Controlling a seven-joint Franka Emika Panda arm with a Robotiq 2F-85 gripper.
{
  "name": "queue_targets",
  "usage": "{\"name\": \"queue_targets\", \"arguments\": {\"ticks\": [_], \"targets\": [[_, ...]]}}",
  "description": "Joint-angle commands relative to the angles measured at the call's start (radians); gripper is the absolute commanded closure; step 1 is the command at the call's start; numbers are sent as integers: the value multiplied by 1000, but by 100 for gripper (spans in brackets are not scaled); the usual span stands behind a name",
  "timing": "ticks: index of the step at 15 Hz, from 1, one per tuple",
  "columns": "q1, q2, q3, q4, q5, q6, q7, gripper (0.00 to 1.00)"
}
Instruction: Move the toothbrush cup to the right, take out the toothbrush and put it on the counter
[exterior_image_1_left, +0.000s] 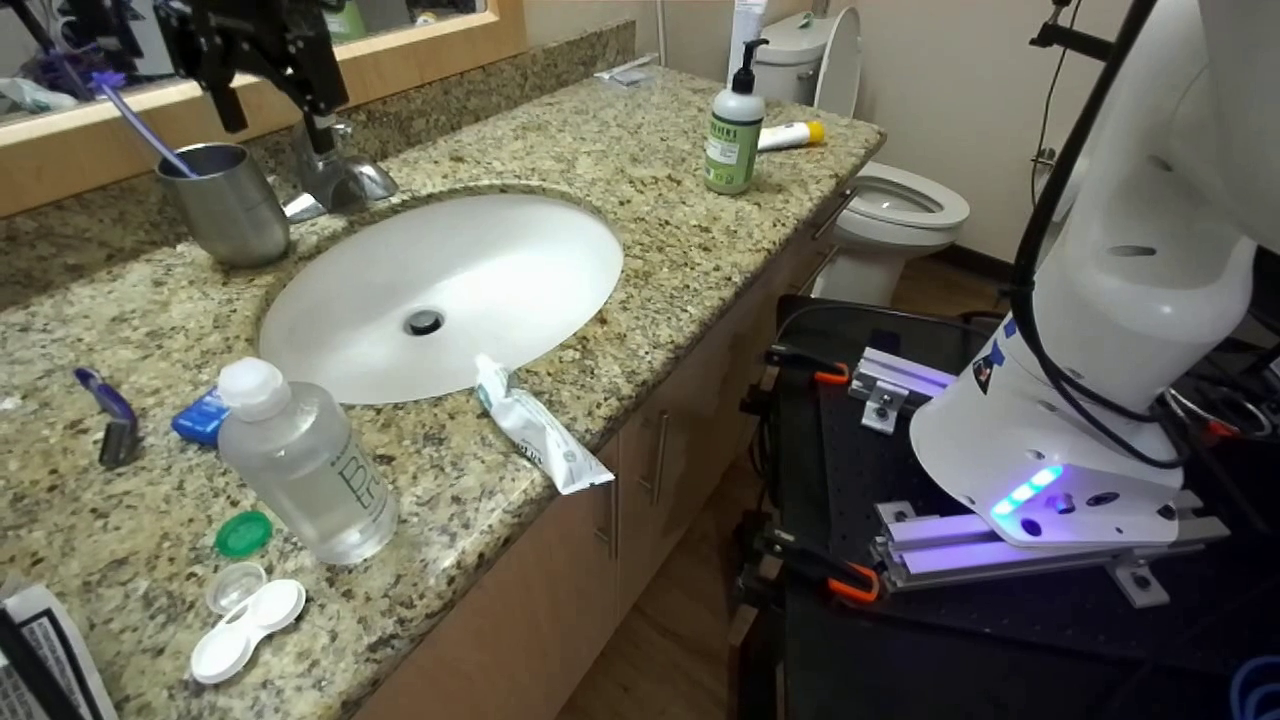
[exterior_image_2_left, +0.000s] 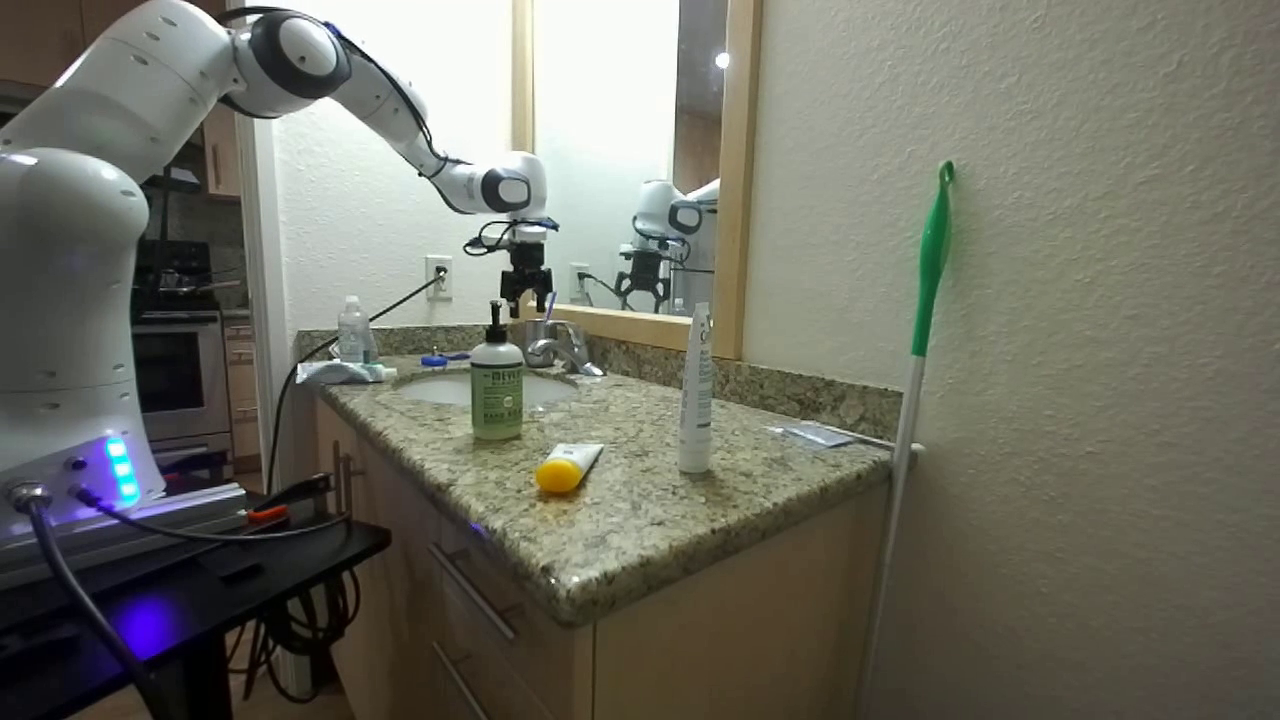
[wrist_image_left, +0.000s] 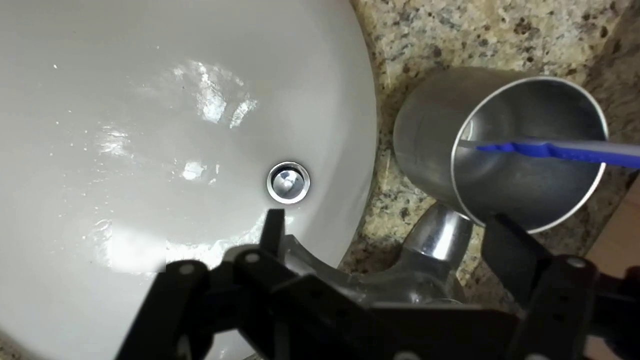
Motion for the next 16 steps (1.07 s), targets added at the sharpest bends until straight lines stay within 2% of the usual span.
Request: {"name": "queue_targets", "arguments": {"ticks": [1,3,10,16], "targets": [[-11,62,22,69,14,-20,-63,0],[4,40,7,32,4,-2,-32,0],[0,101,16,85,9,10,-46,0],[10,149,9,94,5,124,-37,0]]}}
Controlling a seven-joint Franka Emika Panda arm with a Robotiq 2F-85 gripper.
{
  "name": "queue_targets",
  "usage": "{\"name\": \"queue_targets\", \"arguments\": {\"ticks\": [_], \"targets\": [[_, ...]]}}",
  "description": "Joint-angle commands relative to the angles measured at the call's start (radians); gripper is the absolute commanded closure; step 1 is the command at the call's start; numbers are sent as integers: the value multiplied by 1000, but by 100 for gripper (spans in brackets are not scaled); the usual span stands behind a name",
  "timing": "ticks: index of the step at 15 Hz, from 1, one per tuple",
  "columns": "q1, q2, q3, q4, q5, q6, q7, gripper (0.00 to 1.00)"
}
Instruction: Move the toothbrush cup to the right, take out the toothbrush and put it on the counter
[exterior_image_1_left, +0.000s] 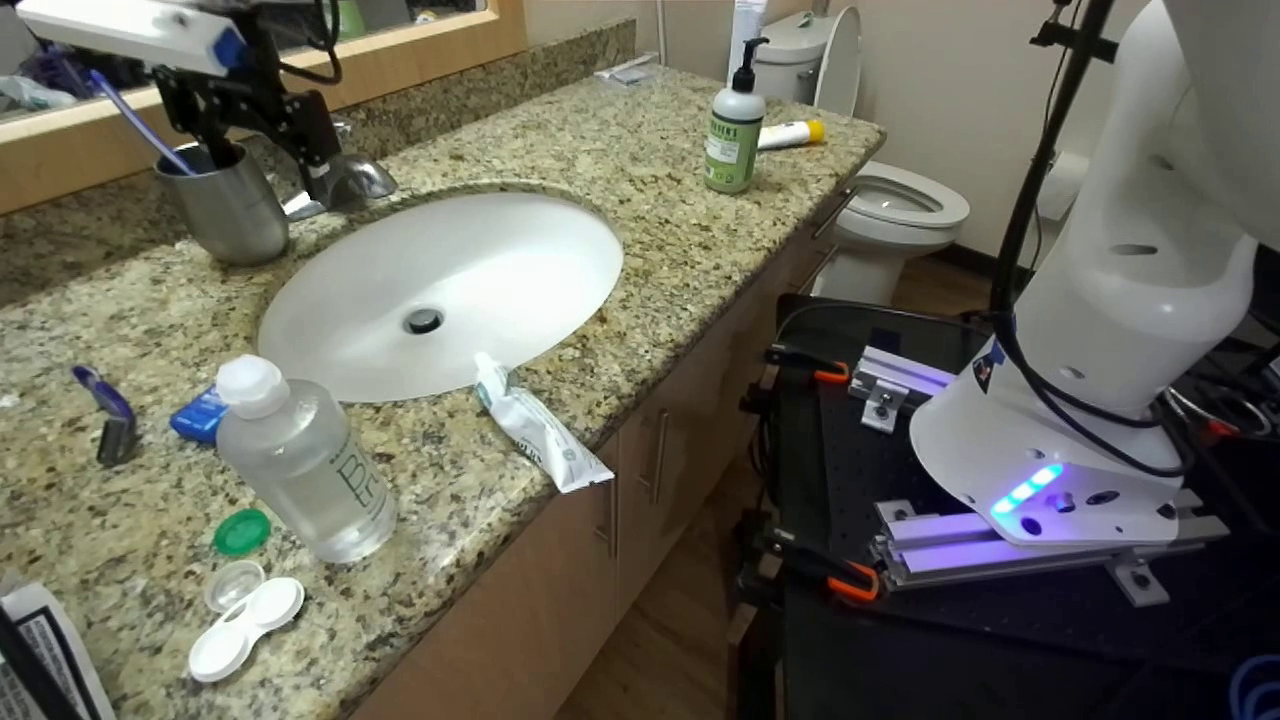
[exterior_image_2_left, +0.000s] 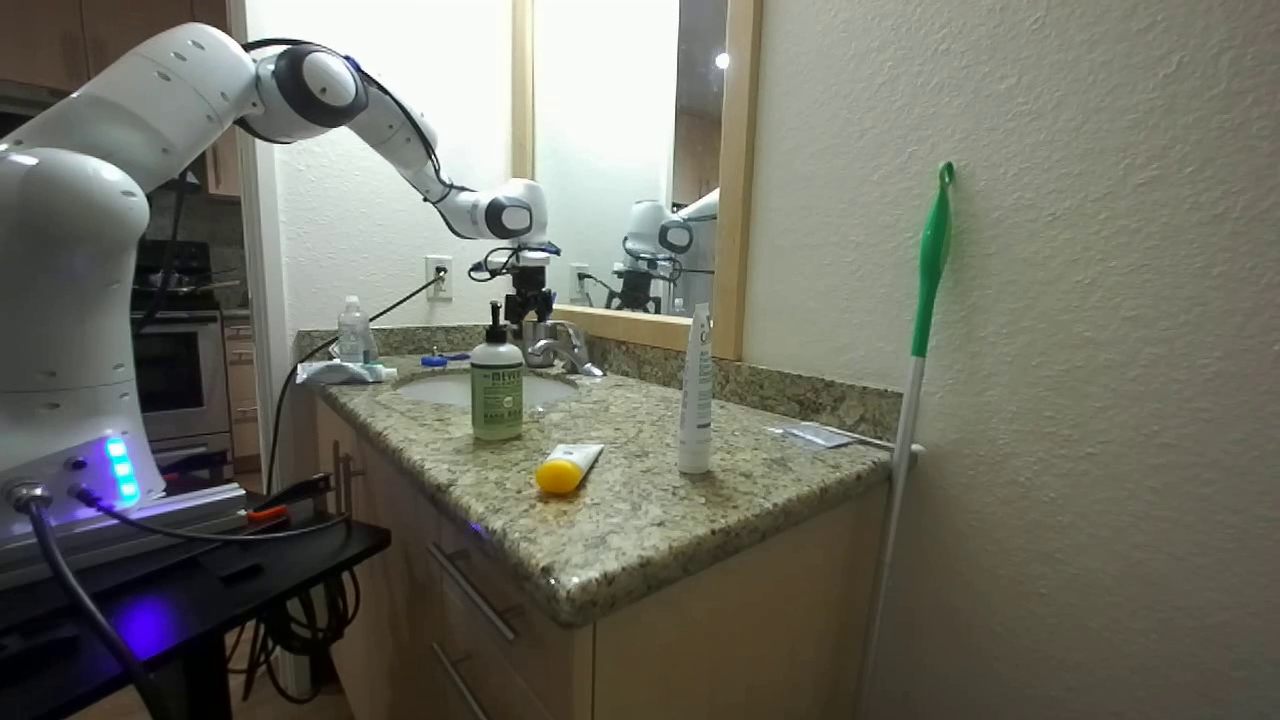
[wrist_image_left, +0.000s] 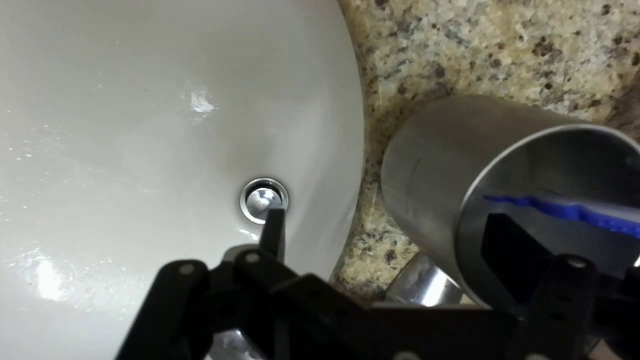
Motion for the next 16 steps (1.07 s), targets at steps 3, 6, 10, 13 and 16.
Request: {"name": "queue_targets", "arguments": {"ticks": [3,6,10,13,16], "targets": [[8,45,-6,44,10,98,2,33],[3,47,-3,52,18,103,3,54],[-3,50,-12,67,21,73,26,81],[-12,53,-18,71,22,62,49,99],[-13,54,-22,73,17,52,68,99]]}}
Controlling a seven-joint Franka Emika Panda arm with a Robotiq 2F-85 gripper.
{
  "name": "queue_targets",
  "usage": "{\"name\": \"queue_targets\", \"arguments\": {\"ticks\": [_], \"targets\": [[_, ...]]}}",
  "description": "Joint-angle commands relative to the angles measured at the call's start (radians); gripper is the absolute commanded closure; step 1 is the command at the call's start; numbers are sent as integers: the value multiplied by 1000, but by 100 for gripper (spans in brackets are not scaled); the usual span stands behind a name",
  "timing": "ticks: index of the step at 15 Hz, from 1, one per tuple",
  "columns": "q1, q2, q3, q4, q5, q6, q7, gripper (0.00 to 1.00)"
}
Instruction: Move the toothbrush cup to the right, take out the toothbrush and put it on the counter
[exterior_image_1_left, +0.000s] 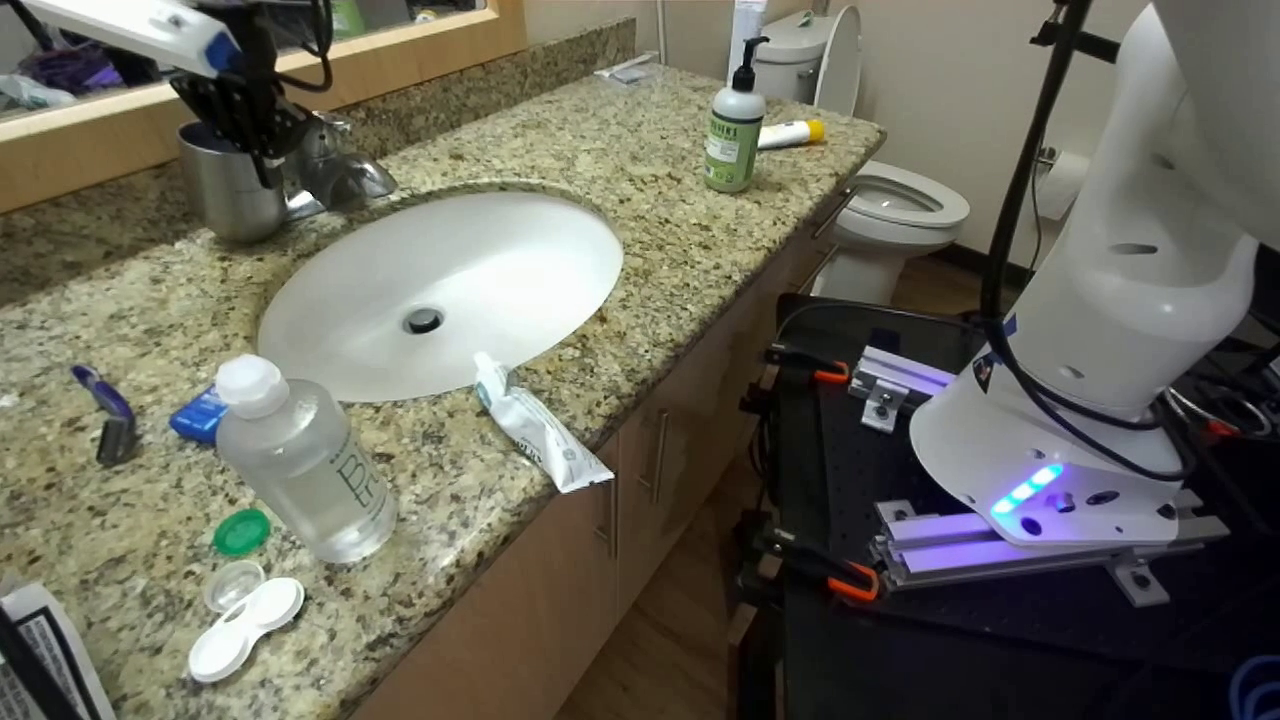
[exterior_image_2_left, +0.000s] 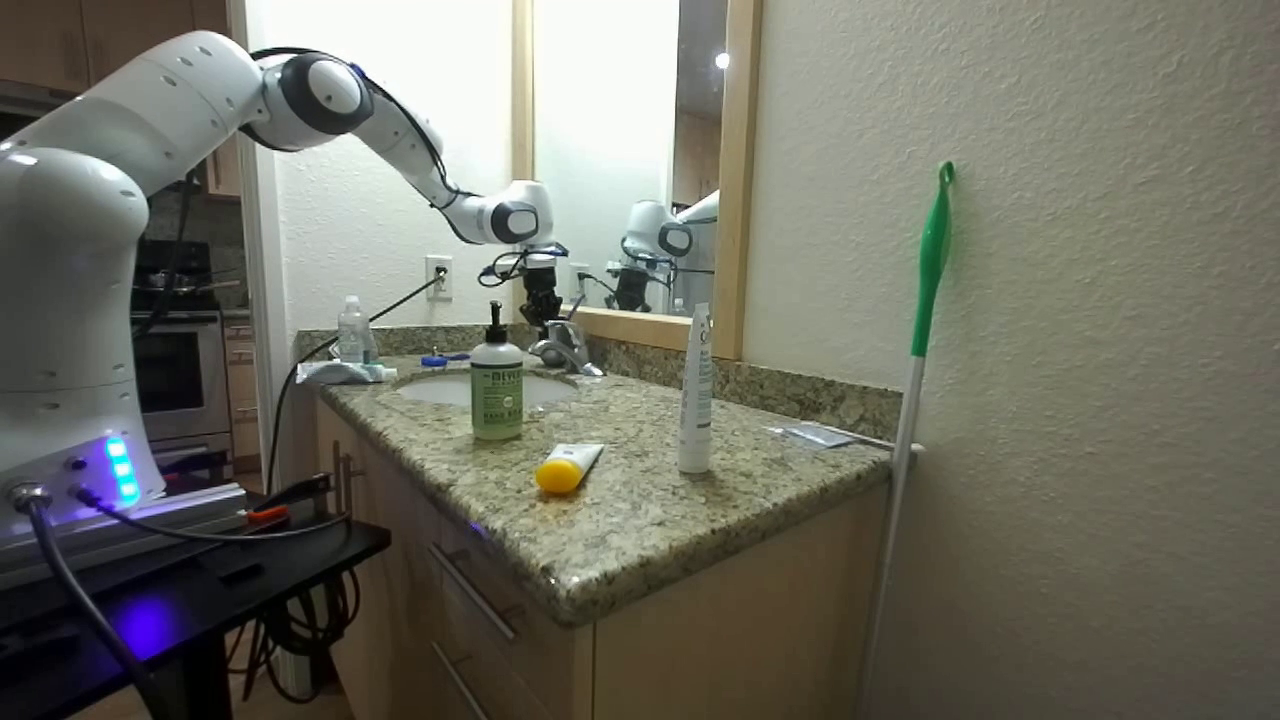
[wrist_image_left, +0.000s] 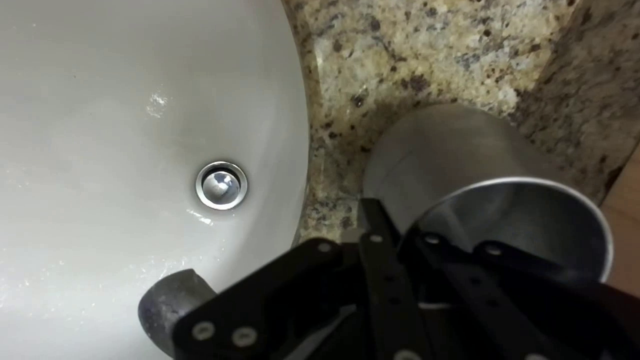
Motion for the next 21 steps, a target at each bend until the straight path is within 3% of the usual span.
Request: {"name": "queue_targets", "arguments": {"ticks": [1,5,8,11,15,18,21], "targets": [[2,17,-11,40,7,-43,22,98],[58,-12,-56,43,-80,-172,94,98],[139,-66,-116,53,-225,-348,231,98],[176,-143,-112,60,-330,-474,277,98],[178,-285,-73,68,-355,-551,288,98],[143,-373,-75,108,-329,-624,357,98],[93,-419,-136,149,-275,-699,408,98]]}}
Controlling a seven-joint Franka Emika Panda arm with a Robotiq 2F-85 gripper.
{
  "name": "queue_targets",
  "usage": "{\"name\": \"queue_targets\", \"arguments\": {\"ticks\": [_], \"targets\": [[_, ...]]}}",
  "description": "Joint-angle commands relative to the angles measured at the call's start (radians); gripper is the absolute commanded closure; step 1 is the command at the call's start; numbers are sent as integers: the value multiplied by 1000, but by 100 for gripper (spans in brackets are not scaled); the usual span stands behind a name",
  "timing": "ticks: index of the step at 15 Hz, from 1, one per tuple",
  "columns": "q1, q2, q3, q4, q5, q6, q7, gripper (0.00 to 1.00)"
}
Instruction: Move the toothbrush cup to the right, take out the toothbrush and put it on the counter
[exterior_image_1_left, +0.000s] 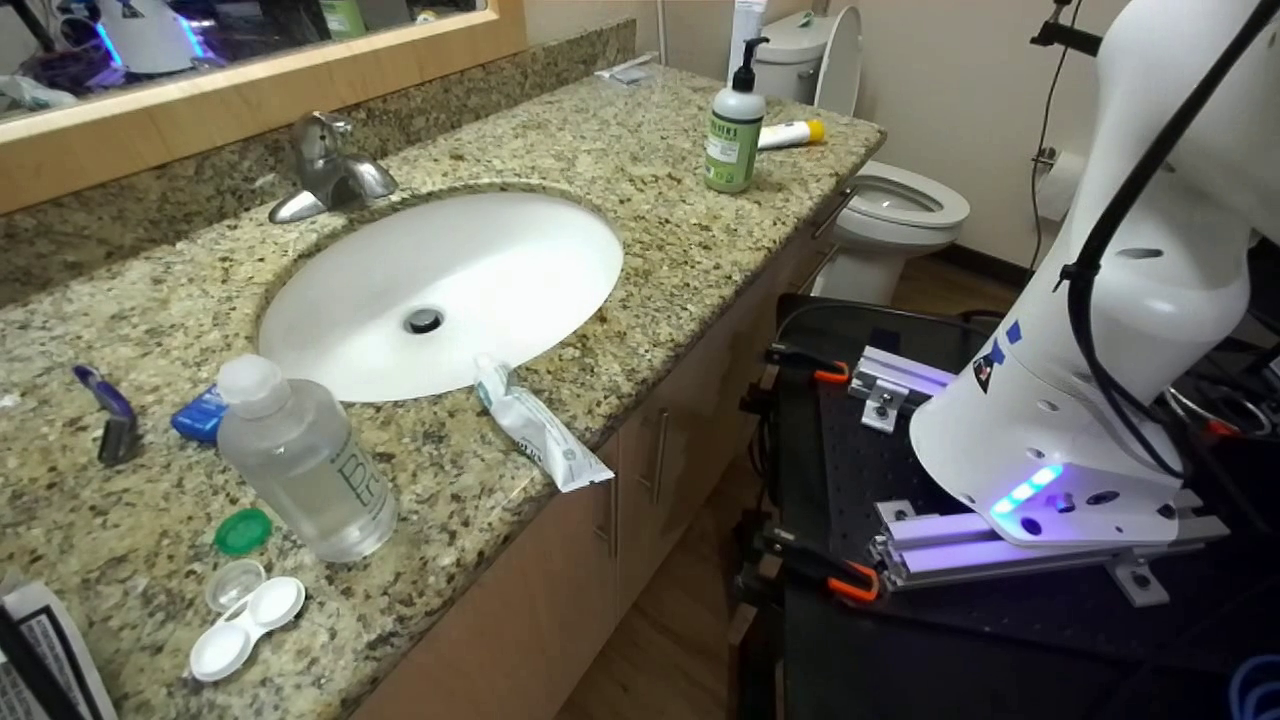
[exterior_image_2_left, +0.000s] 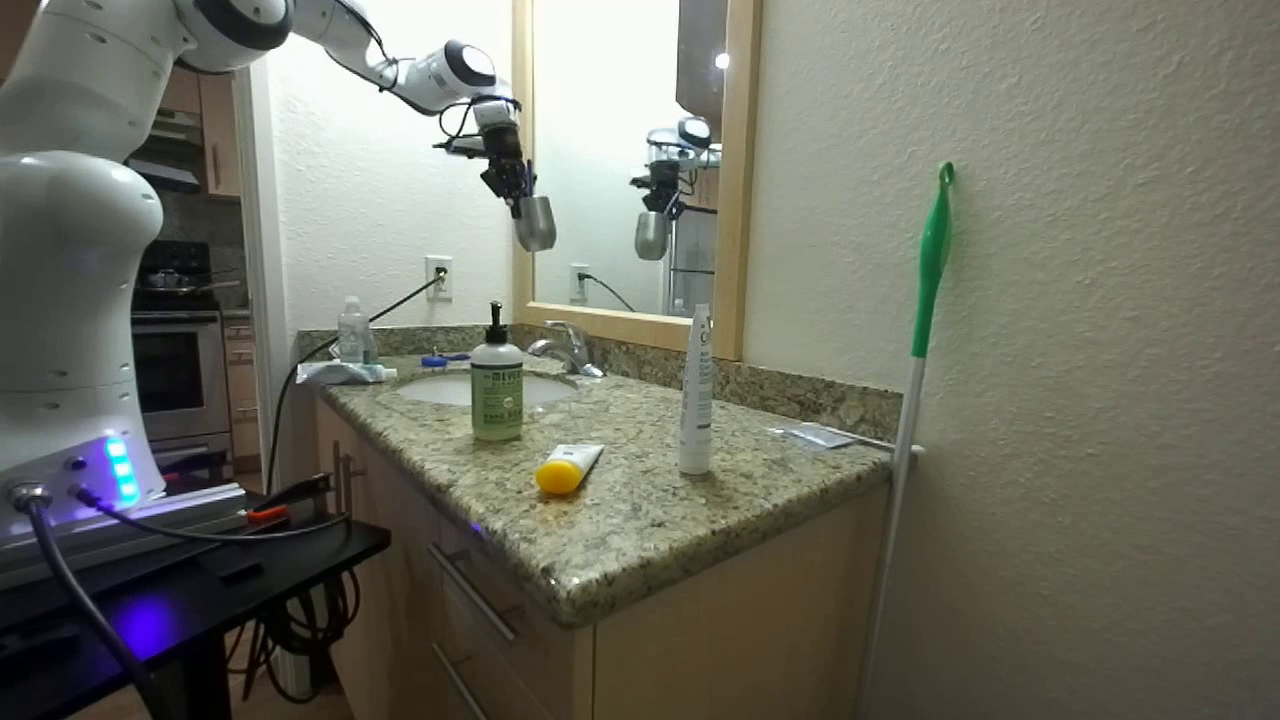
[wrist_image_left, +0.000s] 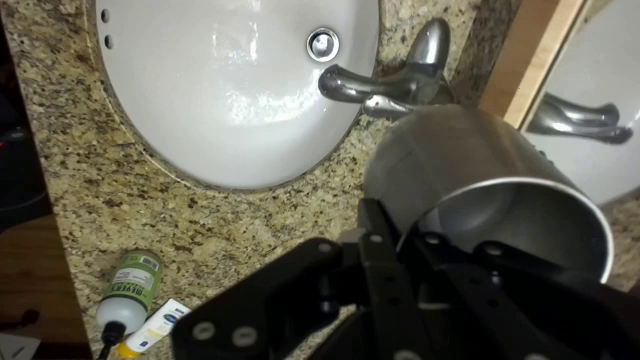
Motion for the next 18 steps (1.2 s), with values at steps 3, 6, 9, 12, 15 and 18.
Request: {"name": "queue_targets", "arguments": {"ticks": [3,6,9,12,15,18], "targets": [[-140,-36,-92,54,144,-126,32,98],[-237,4,-134,42,282,-126,39,98],[-305,54,-152,29,387,-36,52,98],[-332,142,-152,15,426,41,70,98],[-316,216,-158,11,390,76,125,98],[-296,273,-163,12,359,98,176,98]]}}
